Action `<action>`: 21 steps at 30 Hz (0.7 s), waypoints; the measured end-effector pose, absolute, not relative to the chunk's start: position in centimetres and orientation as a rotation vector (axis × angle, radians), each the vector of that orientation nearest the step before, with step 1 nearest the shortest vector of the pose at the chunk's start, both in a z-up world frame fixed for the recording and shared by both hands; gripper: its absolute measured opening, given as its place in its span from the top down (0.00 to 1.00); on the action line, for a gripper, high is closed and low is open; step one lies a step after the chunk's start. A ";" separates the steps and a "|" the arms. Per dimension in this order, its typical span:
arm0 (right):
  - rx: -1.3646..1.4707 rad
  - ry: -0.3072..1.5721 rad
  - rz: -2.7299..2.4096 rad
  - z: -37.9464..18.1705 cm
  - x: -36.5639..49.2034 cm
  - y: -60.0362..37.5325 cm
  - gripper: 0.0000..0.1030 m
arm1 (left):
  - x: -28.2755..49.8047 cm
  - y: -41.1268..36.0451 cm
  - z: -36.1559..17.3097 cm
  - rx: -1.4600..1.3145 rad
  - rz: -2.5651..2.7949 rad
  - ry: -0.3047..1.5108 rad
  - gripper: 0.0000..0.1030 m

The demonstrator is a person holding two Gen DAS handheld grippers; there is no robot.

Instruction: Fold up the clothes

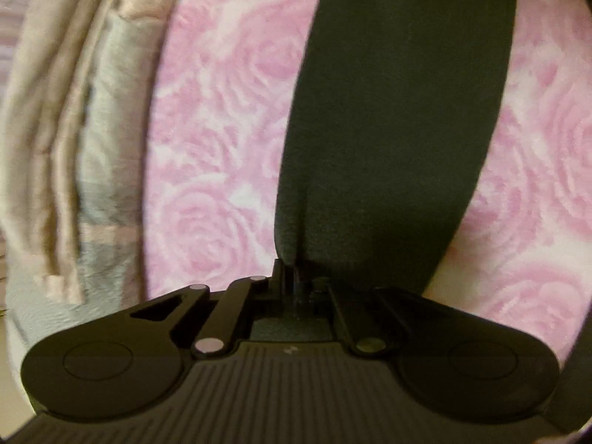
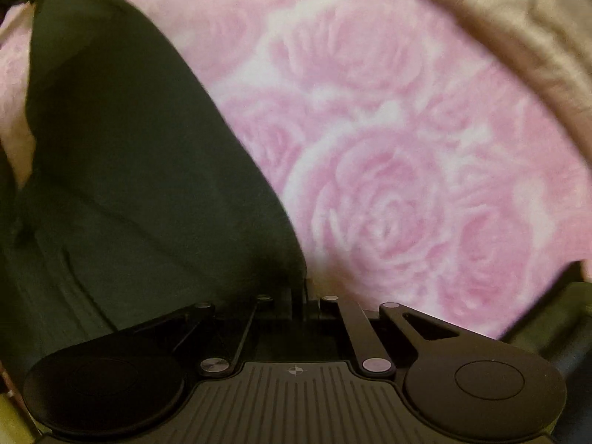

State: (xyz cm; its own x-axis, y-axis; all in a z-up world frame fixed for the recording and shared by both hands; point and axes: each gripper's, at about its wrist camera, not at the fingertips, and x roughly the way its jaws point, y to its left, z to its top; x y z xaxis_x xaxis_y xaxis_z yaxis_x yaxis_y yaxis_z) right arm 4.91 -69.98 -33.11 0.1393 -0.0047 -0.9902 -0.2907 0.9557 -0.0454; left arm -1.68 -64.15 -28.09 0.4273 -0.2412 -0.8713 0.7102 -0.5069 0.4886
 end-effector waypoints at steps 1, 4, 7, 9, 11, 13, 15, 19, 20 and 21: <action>-0.274 1.378 0.190 -31.7 3.9 -69.4 0.97 | -2.1 -63.9 -26.7 1.693 -1.227 0.395 0.98; -0.346 1.256 0.121 -27.1 0.0 -66.8 0.97 | -3.5 -62.9 -21.8 1.576 -1.170 0.344 0.98; -0.417 1.169 0.041 -23.6 -5.1 -63.0 0.97 | -6.7 -60.9 -17.7 1.502 -1.166 0.281 0.98; -0.449 1.124 -0.026 -22.0 -9.1 -59.7 0.97 | -9.6 -58.6 -15.5 1.471 -1.179 0.242 0.98; -0.456 1.099 -0.096 -21.4 -13.5 -56.3 0.97 | -12.9 -55.8 -14.3 1.453 -1.192 0.221 0.98; -0.444 1.107 -0.146 -22.1 -17.6 -52.8 0.97 | -17.1 -53.4 -14.5 1.448 -1.209 0.249 0.98; -0.403 1.157 -0.182 -24.6 -21.0 -49.5 0.97 | -19.9 -50.0 -17.2 1.485 -1.231 0.302 0.98; -0.351 1.270 -0.219 -31.3 -24.8 -44.3 0.97 | -24.5 -44.8 -24.7 1.575 -1.242 0.408 0.98; -0.347 1.289 -0.229 -32.6 -25.2 -43.5 0.97 | -25.2 -43.9 -26.4 1.599 -1.242 0.415 0.98; -0.343 1.308 -0.239 -34.0 -25.6 -42.7 0.97 | -25.9 -43.2 -27.9 1.619 -1.247 0.414 0.98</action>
State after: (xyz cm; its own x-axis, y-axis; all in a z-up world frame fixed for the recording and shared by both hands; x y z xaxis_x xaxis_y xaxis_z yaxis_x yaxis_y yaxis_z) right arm -25.61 -42.72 -33.96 0.2463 -0.3617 -0.8992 -0.0205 0.9256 -0.3779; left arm -25.91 -43.24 -27.87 0.4075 -0.2907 -0.8657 0.7505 -0.4336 0.4988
